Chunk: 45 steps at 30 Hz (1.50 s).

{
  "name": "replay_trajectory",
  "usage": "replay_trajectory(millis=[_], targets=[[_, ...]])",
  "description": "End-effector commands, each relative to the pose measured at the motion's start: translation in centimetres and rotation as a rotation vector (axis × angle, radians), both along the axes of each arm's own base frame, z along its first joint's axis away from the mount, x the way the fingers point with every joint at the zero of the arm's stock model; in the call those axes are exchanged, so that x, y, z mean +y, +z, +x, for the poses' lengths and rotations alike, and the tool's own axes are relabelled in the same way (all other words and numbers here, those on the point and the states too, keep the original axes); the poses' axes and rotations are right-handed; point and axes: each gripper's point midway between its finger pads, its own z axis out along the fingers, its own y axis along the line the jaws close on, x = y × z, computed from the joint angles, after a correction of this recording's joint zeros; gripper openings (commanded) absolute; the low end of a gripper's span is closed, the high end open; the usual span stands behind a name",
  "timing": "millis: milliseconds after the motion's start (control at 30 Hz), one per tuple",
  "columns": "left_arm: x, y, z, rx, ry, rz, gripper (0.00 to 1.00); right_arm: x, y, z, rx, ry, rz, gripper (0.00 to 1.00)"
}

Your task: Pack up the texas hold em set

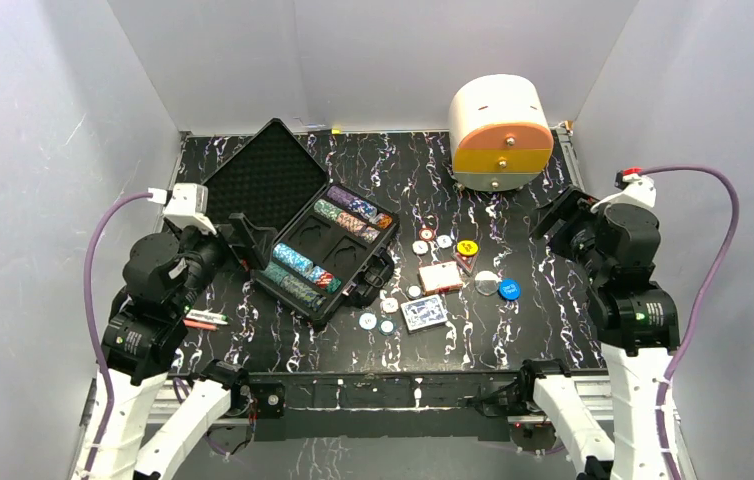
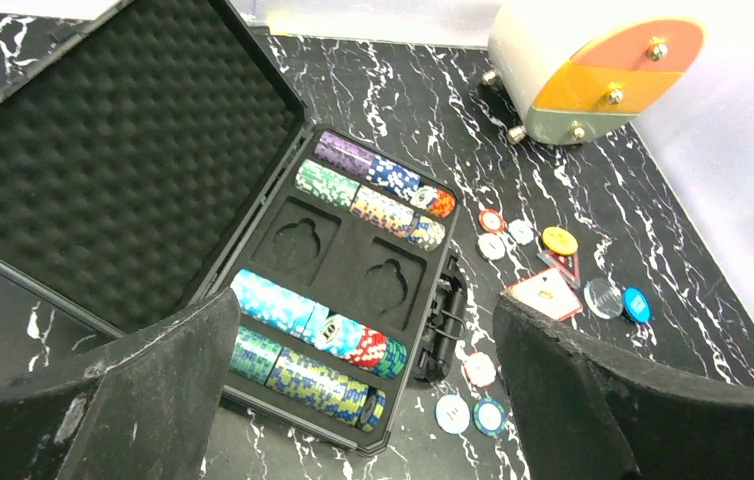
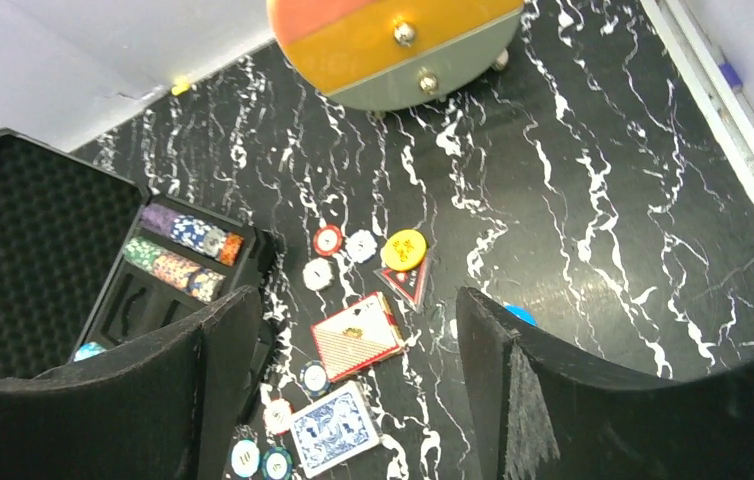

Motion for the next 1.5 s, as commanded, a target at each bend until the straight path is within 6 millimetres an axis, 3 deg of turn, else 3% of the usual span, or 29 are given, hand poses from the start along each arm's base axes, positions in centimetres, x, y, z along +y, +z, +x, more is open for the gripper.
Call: replay_trajectory(millis=[0,300,500,767,900,1233,1467], targets=[[-1.4,0.0,-0.6,-0.012,-0.085,-0.035,0.98,0.3,-2.2,0.4,0.068,0.003,0.035,0.81],[-5.1,-2.8,-1.7,0.039,-0.290,-0.132,0.98,3.6,-9.9,0.5,0.337,0.170,0.121,0.97],[-6.4,-4.0,-0.9,0.065,-0.326,-0.193,0.98,5.3,-15.4,0.7,0.525,0.166,0.259,0.97],[-7.7,-5.1,1.4,0.138,-0.319,-0.270,0.98,7.7,-20.7,1.3,0.643,0.009,0.439,0.94],[-7.8,-5.4,2.5,0.139,-0.297,-0.286,0.98,9.7,-22.5,1.8,0.683,-0.095,0.450,0.90],[-7.5,-6.7,3.8,0.174,-0.242,-0.293,0.98,11.9,-25.3,3.3,0.744,-0.428,0.417,0.85],[-5.4,-8.3,5.0,0.189,-0.141,-0.165,0.98,13.7,-27.9,5.4,0.787,-0.467,0.402,0.85]])
